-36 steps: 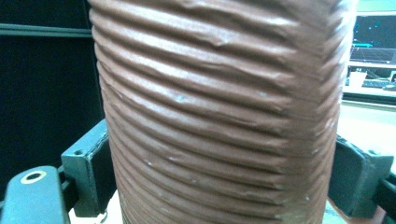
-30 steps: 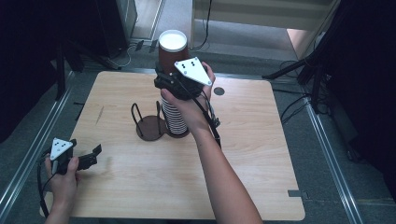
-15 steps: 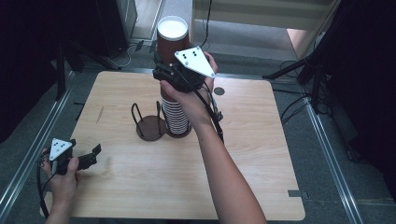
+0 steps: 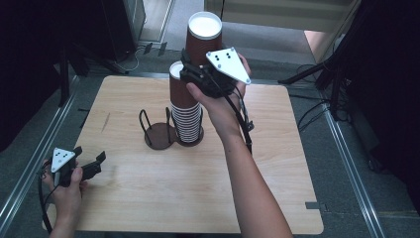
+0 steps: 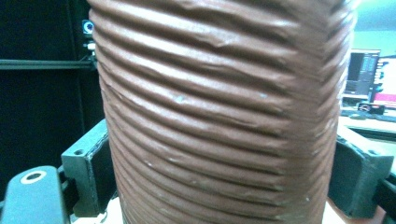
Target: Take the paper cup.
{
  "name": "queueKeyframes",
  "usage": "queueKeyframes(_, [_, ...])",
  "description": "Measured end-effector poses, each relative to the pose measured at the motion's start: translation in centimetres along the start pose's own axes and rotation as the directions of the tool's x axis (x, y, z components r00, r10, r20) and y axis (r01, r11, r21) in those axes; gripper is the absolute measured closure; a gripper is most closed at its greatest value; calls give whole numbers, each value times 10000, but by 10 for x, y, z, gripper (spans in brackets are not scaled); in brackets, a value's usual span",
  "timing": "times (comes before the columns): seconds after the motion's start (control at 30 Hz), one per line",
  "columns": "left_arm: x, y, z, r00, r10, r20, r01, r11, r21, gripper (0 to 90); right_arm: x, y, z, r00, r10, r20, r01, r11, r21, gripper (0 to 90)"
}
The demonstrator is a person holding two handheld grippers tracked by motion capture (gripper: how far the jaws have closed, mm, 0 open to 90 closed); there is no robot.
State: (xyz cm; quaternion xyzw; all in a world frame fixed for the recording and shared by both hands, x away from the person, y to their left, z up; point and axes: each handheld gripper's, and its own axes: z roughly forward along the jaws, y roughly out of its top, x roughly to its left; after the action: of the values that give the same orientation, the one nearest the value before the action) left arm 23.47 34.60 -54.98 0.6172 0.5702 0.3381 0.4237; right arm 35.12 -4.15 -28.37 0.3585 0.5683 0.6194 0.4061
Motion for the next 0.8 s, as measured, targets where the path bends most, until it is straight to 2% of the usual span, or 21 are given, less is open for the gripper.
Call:
queueKeyframes(0.17, [0, 0, 0, 9999, 47, 159, -49, 9998, 176, 146, -13, -3, -11, 9996, 60, 266, -63, 9999, 79, 122])
queueKeyframes(0.27, [0, 0, 1, 9996, 99, 268, -106, 9995, 282, 145, -20, -5, -17, 9996, -117, 264, 113, 9998, 146, 121])
queueKeyframes(0.33, [0, 0, 1, 9996, 110, 268, -119, 9994, 328, 142, -24, -7, -22, 9996, -39, 295, 33, 9998, 188, 121])
queueKeyframes(0.53, [0, 0, 1, 9994, 13, 352, -32, 9985, 541, 75, -34, -16, -33, 9986, 74, 518, -92, 9993, 353, 122])
queueKeyframes(0.63, [0, 1, 2, 9982, 118, 588, -156, 9978, 647, 17, -40, -20, -39, 9981, 95, 606, -120, 9991, 401, 122])
queueKeyframes(0.8, [-3, 1, 1, 9975, 384, 600, -425, 9968, 684, 17, -48, -28, -49, 9971, 116, 756, -159, 9983, 568, 122])
